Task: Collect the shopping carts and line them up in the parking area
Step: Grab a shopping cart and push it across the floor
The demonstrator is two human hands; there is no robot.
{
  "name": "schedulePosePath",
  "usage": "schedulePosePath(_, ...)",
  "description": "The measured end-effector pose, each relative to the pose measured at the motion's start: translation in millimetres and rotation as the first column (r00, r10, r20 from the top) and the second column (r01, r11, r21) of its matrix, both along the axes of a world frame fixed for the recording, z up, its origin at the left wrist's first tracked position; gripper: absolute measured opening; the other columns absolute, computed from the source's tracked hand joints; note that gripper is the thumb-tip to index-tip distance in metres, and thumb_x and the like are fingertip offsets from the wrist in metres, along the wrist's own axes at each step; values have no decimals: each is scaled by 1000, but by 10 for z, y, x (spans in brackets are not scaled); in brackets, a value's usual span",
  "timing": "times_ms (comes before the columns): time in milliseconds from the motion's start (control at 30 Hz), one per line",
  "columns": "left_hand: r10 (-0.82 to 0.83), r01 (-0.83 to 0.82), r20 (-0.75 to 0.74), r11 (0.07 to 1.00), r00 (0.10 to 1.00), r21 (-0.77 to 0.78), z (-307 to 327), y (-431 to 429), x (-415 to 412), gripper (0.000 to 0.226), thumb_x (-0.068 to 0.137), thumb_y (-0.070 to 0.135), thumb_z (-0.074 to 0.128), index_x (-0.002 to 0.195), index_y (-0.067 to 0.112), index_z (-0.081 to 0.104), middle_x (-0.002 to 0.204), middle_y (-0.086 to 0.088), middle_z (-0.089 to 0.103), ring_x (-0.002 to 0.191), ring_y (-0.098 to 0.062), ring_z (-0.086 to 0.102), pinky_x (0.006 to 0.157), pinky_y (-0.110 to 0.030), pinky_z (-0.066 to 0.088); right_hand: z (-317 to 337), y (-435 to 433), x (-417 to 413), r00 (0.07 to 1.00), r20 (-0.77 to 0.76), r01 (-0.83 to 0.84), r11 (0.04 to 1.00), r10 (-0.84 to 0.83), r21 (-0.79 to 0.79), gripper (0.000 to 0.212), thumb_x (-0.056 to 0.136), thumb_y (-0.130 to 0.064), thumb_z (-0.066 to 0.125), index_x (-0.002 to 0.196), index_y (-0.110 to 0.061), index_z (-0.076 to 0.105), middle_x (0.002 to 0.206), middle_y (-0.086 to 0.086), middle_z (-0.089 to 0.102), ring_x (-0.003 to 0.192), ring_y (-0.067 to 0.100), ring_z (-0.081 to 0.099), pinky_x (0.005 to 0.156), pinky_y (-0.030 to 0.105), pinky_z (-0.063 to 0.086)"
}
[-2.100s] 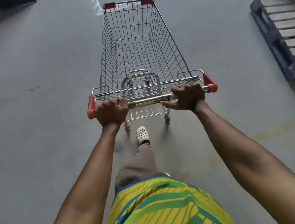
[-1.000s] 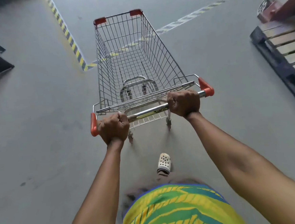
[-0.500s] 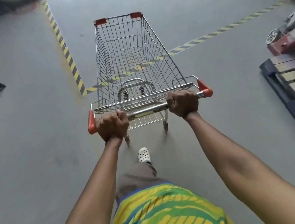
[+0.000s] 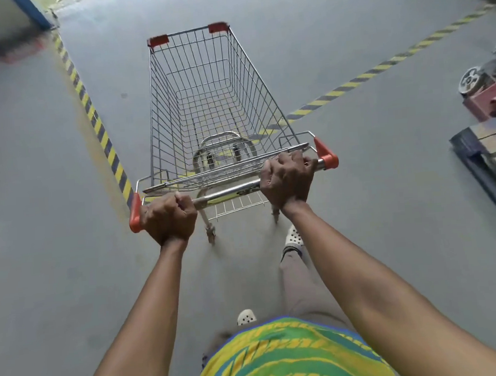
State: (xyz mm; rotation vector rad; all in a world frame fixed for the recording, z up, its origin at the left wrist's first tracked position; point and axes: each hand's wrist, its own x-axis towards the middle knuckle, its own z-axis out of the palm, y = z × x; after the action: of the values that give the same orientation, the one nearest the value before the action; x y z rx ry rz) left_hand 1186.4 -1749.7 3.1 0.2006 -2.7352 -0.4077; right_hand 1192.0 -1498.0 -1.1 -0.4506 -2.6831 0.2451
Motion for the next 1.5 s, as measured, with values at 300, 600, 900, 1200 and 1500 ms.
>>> schedulePosePath(300,132,-134,82,991,988,23,131,986,-1520,40,96,28,51,64,6,63,61,-13,60,57,-26,44,76,-37,40,96,997,-1870,963,145,-220,973,229,-73,48,95,-59,46,80,-23,74,93,-5,72,98,24,57,88,42,26)
schedulePosePath(600,238,-239,12,970,971,46,122,1612,-2828,33,86,23,61,56,11,55,53,-3,49,53,-22,44,71,-33,40,168,1651,-3448,890,203,-365,904,409,-221,58,94,-70,39,82,-25,73,95,-6,69,103,22,53,92,50,38)
schedulePosePath(900,206,-208,-75,978,976,-25,14,1552,-4367,25,80,12,65,58,13,54,55,-6,53,53,-28,47,66,-34,31,117,1557,-4910,921,167,-334,934,351,-125,50,98,-55,47,73,-22,75,80,-7,73,93,22,62,92,45,31)
schedulePosePath(1200,124,-124,2,992,992,6,57,1598,-5853,34,86,23,49,56,11,55,54,-7,55,55,-30,52,73,-38,41,163,1656,-6025,950,165,-250,962,266,-114,49,103,-49,48,71,-22,72,81,-10,73,92,20,61,88,42,25)
schedulePosePath(1500,4,2,247,1000,969,-22,138,2086,-6821,52,94,36,34,66,8,67,66,-7,57,70,-29,54,91,-43,35,55,2057,-6440,976,100,-172,963,196,-206,33,107,-44,35,116,-29,64,124,-8,60,135,22,44,123,43,15)
